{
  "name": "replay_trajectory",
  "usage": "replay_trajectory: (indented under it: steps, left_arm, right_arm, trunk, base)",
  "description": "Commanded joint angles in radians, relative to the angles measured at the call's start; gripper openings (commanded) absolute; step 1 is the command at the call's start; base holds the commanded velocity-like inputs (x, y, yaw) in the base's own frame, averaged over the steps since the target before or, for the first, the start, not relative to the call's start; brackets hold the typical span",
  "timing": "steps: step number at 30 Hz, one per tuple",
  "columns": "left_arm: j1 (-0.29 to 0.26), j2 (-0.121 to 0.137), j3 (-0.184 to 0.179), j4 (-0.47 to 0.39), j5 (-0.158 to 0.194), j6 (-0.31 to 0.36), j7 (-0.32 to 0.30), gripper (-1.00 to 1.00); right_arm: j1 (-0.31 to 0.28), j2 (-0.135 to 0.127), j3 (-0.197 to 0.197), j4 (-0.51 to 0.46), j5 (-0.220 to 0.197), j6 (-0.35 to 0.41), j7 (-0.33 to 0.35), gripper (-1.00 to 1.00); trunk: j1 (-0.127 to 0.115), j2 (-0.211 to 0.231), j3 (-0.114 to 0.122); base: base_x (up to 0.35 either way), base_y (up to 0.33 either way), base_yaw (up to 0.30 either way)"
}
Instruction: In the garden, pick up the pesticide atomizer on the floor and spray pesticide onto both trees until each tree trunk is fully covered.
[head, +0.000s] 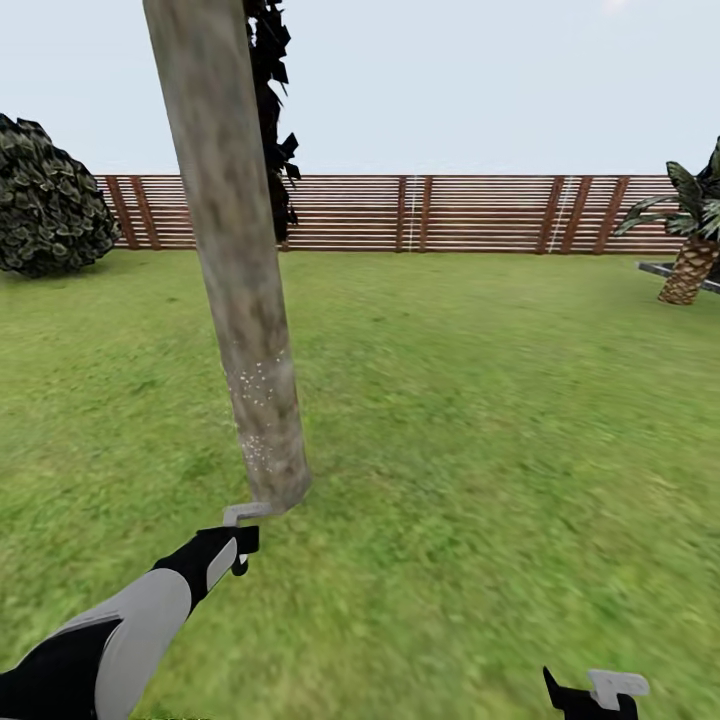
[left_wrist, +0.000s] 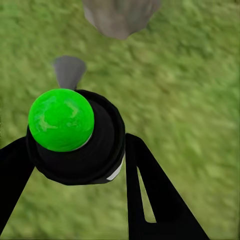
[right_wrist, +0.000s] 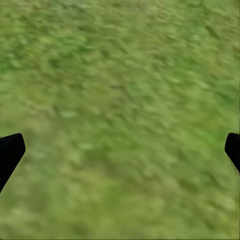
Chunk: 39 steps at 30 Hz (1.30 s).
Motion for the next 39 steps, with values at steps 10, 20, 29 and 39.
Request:
replay_trajectory:
  steps: [10, 20, 29, 39]
  left_arm:
    - [0.000, 0.000, 0.000, 0.000, 0.000, 0.000, 0.000, -1.00]
    - [0.000, 0.000, 0.001, 0.000, 0.001, 0.000, 0.000, -1.00]
    - [0.000, 0.000, 0.001, 0.000, 0.001, 0.000, 0.000, -1.00]
    - [0.000, 0.000, 0.001, 0.000, 0.001, 0.000, 0.000, -1.00]
  right_arm:
    - [0.000, 0.000, 0.000, 0.000, 0.000, 0.000, 0.000, 1.00]
    - [0.000, 0.000, 0.000, 0.000, 0.000, 0.000, 0.000, 1.00]
    - [0.000, 0.000, 0.001, 0.000, 0.000, 0.000, 0.000, 1.00]
    - [0.000, 0.000, 0.001, 0.000, 0.000, 0.000, 0.000, 1.00]
  trunk:
    - [0.000, 0.000, 0.000]
    - [0.000, 0.000, 0.000]
    - [0.000, 0.000, 0.000]
    - [0.000, 0.000, 0.000]
  base:
    - [0.120, -0.275, 0.170]
    - [0.111, -0.275, 0.011]
    - [0.096, -0.275, 0.235]
    - [0.025, -0.275, 0.275]
